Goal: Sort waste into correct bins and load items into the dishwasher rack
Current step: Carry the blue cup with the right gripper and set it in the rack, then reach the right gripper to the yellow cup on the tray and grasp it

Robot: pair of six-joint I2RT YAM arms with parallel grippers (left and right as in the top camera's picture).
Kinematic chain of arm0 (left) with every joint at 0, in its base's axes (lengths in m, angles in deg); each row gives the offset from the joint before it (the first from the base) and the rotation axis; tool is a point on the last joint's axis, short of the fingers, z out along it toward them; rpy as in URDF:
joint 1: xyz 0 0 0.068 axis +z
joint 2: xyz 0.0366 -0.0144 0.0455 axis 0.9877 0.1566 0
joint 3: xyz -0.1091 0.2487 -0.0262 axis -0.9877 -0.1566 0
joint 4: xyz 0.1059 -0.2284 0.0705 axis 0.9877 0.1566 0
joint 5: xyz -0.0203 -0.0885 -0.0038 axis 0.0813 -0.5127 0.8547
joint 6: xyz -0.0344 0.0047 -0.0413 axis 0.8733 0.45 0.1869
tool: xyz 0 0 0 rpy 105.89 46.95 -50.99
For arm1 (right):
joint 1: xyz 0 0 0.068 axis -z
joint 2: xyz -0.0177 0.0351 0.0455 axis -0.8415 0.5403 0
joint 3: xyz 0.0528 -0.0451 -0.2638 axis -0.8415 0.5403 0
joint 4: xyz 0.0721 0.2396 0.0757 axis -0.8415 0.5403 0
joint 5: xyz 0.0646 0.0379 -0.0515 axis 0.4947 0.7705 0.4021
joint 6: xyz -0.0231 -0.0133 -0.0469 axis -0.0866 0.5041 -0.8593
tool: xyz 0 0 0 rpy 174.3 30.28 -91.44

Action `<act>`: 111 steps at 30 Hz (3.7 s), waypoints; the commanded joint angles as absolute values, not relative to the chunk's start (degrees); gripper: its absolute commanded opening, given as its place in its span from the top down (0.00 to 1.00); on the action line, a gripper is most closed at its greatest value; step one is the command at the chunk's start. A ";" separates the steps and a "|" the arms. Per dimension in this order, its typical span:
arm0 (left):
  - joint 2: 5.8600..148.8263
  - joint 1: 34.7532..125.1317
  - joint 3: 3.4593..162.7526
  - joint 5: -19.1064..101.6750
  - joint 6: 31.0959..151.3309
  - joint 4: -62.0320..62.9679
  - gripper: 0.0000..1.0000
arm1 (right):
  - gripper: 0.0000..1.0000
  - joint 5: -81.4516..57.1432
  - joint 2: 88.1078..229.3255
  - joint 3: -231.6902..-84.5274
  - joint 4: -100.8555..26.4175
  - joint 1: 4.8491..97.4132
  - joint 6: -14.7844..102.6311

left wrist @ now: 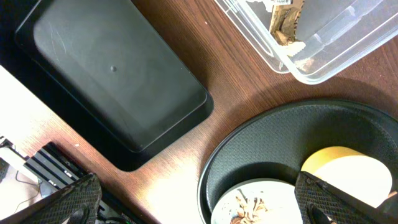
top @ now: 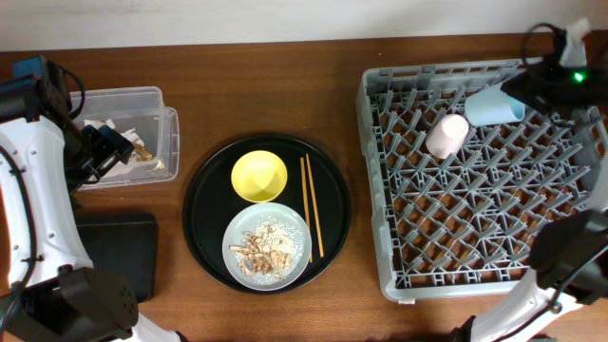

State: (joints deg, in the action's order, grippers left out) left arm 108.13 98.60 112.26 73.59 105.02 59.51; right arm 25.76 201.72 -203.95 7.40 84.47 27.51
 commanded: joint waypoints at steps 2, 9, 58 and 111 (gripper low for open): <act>107.56 98.79 112.88 73.63 105.52 59.58 0.01 | 0.96 59.77 202.77 -189.18 -5.28 91.12 22.79; 107.56 98.79 112.88 73.63 105.52 59.56 0.01 | 0.96 66.34 202.77 -171.93 -34.00 97.17 42.35; 107.56 98.79 112.88 73.65 105.52 59.58 0.01 | 0.82 45.91 190.64 -168.68 -40.57 103.45 58.63; 107.56 98.79 112.88 73.65 105.52 59.58 0.01 | 0.36 -35.51 204.69 -169.86 -52.38 4.81 48.95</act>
